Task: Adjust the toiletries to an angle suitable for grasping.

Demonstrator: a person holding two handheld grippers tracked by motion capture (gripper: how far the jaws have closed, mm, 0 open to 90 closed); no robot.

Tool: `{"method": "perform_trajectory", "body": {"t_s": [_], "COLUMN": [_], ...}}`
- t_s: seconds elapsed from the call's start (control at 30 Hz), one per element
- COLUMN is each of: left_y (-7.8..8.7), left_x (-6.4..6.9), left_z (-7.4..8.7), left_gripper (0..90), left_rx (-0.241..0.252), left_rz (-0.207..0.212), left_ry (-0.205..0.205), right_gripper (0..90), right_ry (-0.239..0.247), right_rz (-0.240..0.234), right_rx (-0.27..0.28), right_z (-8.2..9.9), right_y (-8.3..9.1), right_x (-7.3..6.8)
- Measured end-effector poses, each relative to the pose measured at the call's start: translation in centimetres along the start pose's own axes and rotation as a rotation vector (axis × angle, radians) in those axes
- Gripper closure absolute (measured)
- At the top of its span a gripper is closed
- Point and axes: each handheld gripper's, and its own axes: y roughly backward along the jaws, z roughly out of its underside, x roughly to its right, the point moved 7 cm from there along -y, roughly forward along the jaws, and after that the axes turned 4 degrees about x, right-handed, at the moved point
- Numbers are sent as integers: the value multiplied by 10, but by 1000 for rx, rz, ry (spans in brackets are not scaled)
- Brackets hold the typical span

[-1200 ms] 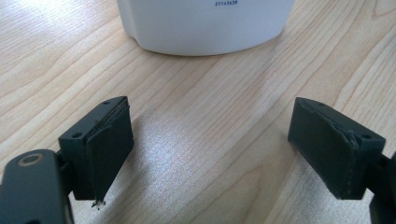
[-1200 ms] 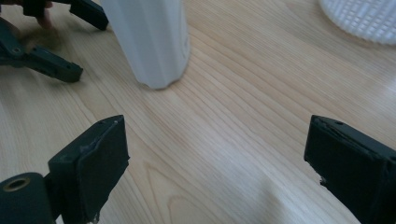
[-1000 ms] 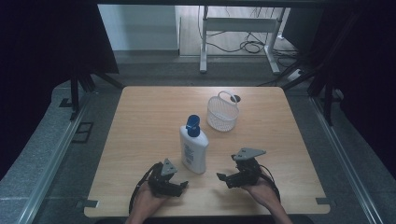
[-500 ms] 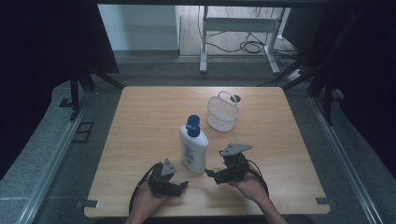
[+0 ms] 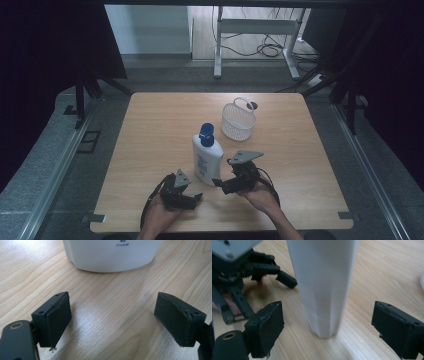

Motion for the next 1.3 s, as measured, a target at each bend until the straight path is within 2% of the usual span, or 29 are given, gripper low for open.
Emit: {"method": "perform_trajectory", "body": {"t_s": [0.13,0.3,0.57,0.97,1.3], "left_y": [0,0,0,0,0], "left_x": [0,0,0,0,0], "left_z": [0,0,0,0,0], "left_gripper": [135,135,135,135,135], "left_rx": [0,-1,-4,-4,-4], "left_rz": [-2,-2,-2,-2,-3], "left_ry": [2,4,0,0,1], "right_gripper": [104,107,124,162,247], "right_ry": [-14,-54,-42,-16,15], "right_rz": [-6,-25,-45,-31,-19], "right_rx": [14,44,59,73,79], "right_z": [-5,-15,-24,-41,-56], "right_y": [-2,-7,-13,-20,-22], "right_x": [2,4,1,-2,-6]}}
